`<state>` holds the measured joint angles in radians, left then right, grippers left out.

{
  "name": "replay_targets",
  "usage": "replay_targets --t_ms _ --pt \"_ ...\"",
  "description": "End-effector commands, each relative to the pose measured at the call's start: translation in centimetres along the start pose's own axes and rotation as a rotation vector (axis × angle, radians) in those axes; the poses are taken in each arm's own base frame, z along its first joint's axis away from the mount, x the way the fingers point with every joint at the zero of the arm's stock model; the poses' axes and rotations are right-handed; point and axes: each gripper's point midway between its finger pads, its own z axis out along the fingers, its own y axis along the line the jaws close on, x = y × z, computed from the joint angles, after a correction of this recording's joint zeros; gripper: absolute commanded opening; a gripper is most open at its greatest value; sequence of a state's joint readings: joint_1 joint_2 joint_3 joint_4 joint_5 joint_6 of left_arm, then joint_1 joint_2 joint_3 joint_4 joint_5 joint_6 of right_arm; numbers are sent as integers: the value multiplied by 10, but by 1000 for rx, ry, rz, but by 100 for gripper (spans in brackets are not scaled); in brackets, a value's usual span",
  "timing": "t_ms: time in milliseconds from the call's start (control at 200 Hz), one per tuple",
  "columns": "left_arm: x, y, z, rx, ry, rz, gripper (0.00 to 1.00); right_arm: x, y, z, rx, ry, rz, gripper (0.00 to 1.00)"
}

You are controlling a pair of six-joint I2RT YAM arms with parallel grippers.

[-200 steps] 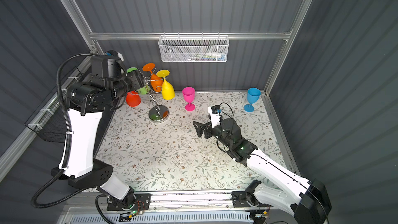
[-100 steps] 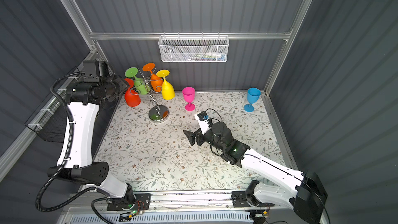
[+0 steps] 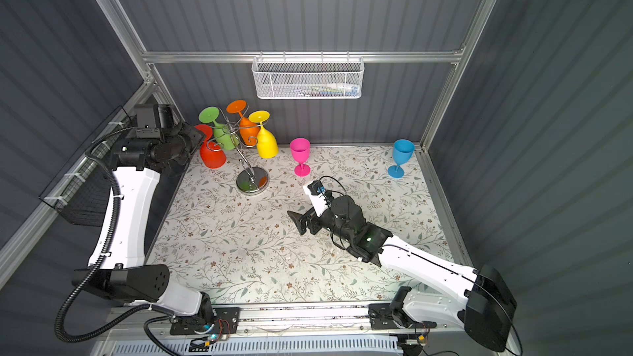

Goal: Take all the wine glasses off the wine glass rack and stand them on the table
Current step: 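Close the left gripper on the red glass foot on the rack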

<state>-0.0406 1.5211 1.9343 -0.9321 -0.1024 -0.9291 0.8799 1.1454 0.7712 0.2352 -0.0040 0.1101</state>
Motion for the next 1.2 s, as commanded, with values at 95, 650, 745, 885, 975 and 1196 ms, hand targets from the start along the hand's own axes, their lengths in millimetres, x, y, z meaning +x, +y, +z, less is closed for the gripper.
replay_targets --t_ms 95,650,745,885,975,1196 --pt "-4 -1 5 52 -8 -93 56 -16 5 -3 -9 -50 -17 99" --pt "-13 7 28 69 -58 -146 49 -13 7 -3 -24 -51 -33 99" --pt "-14 9 32 71 -62 -155 48 -13 8 -2 -26 -50 -35 99" --pt "-14 12 37 62 -66 -160 47 -12 8 -1 -26 -47 -38 99" --pt "-16 13 38 58 -76 -163 46 -11 8 -1 -27 -47 -36 99" --pt "-19 12 43 71 -90 -169 36 -11 8 0 -24 -48 -38 99"
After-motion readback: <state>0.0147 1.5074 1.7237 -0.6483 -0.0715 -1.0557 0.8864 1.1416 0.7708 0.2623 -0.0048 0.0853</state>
